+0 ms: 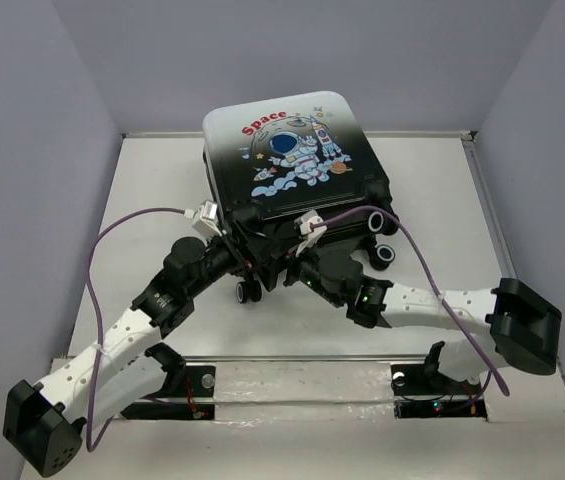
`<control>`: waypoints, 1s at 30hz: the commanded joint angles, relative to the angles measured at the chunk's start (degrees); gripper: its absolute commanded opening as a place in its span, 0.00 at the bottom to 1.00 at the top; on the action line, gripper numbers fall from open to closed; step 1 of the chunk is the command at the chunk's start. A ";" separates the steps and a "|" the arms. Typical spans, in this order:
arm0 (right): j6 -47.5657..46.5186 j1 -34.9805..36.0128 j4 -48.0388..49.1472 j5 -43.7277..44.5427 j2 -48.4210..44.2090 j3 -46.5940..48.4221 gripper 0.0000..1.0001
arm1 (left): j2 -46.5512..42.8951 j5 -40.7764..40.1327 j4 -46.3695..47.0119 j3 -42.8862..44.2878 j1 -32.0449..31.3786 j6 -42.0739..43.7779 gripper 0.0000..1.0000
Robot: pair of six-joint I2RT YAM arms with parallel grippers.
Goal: Pack the luggage
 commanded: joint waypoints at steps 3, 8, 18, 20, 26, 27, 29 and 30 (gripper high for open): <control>-4.71 -1.51 6.72 -3.33 4.13 6.53 0.90 | -3.64 -1.51 12.09 -0.55 -0.32 -2.20 0.99; -3.83 -2.04 17.17 -5.52 8.17 6.54 0.92 | -8.28 -5.81 15.15 -4.93 -0.32 -6.33 0.99; -1.20 -2.04 34.85 -3.34 14.59 8.20 0.95 | -9.01 -4.96 16.83 -6.27 -0.32 -7.39 0.99; 0.03 -2.04 36.70 -0.11 15.73 9.00 0.92 | -8.65 -4.42 17.36 -6.35 -0.31 -7.39 0.99; 1.97 -2.04 40.38 6.68 19.87 11.11 0.62 | -8.56 -3.72 18.07 -6.97 -0.31 -7.39 0.99; 2.23 -2.04 41.52 7.47 19.87 10.59 0.44 | -8.65 -3.46 18.07 -7.14 -0.23 -7.13 0.99; 2.24 -2.04 42.85 8.79 18.91 9.00 0.29 | -9.26 -3.54 17.80 -7.41 -0.32 -6.51 0.99; 1.71 -2.04 42.51 9.75 18.21 8.30 0.17 | -9.53 -3.80 16.85 -7.41 -0.32 -5.99 0.99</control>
